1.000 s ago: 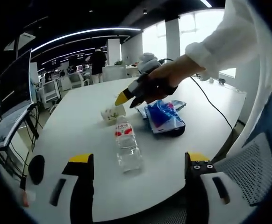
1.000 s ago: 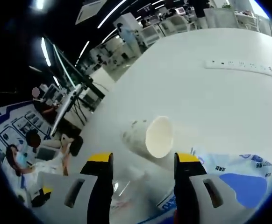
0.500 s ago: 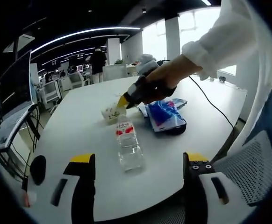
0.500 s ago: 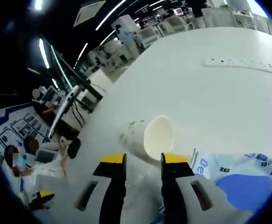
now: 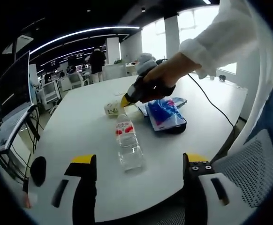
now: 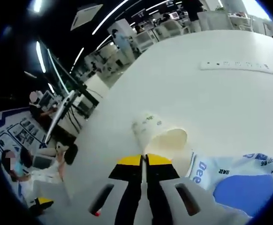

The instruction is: Arrange the tabletop items into an orderly group along one side of the table until the central work area is clear of visible clutter.

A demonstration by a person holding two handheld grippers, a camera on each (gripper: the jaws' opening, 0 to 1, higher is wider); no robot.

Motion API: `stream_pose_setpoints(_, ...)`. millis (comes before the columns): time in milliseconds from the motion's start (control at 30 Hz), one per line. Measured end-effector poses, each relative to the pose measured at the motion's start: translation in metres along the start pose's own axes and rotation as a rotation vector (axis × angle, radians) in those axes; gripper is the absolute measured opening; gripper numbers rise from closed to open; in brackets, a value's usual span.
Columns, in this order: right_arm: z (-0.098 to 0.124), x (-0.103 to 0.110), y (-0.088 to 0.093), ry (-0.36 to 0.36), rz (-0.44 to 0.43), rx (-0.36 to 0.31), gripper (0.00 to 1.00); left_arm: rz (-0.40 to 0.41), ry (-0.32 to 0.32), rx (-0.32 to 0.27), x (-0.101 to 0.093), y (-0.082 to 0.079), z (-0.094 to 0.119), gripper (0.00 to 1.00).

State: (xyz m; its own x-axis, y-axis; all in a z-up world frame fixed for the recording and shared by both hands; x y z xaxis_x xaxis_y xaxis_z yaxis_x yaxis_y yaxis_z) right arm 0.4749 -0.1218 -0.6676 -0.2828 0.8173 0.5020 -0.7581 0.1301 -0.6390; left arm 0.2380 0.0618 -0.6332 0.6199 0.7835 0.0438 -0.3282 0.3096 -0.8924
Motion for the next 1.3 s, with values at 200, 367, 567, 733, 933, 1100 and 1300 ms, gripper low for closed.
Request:
stream_pose_setpoints(200,0.009,-0.002,-0.008,-0.019,-0.008,-0.005,0.0,-0.005,0.001,0.003,0.0,0.0,0.0,0.76)
stream_pose_setpoints(367,0.022,-0.002,-0.016,-0.026,-0.007,-0.021,0.0,-0.007,-0.001,0.007,0.0,0.0,0.0,0.76)
stream_pose_setpoints(567,0.039,0.002,-0.024,-0.036,0.045,-0.022,0.0,-0.015,0.001,0.006,-0.001,0.0,0.001,0.76)
stream_pose_setpoints(733,0.057,0.005,-0.027,-0.034,0.131,-0.009,0.0,-0.022,0.008,0.009,-0.002,0.0,0.001,0.75)
stream_pose_setpoints(933,0.082,0.01,-0.029,-0.008,0.232,-0.008,0.0,-0.034,0.019,0.006,-0.005,-0.001,0.002,0.75)
stream_pose_setpoints(1100,0.101,0.019,-0.029,0.0,0.254,-0.03,0.0,-0.045,0.031,0.007,-0.007,-0.001,0.002,0.74)
stream_pose_setpoints(1300,0.124,0.031,-0.036,0.035,0.371,-0.054,0.0,-0.066,0.053,0.002,-0.012,-0.002,0.004,0.74)
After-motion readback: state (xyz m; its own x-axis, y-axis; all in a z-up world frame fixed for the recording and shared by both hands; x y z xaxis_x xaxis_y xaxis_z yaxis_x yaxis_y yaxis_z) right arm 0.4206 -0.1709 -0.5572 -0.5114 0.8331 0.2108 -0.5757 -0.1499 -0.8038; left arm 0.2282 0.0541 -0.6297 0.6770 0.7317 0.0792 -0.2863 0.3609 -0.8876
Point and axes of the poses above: the point that each gripper's makers call its tool centre point, and the gripper's own axes: z roughly backward along the fingers, x roughly to its left, y roughly out of its underside, the point moved 8 cm from there along z, roughly backward along the fingers, and after that the axes turned 2 degrees about -x, right-handed, at the moved point
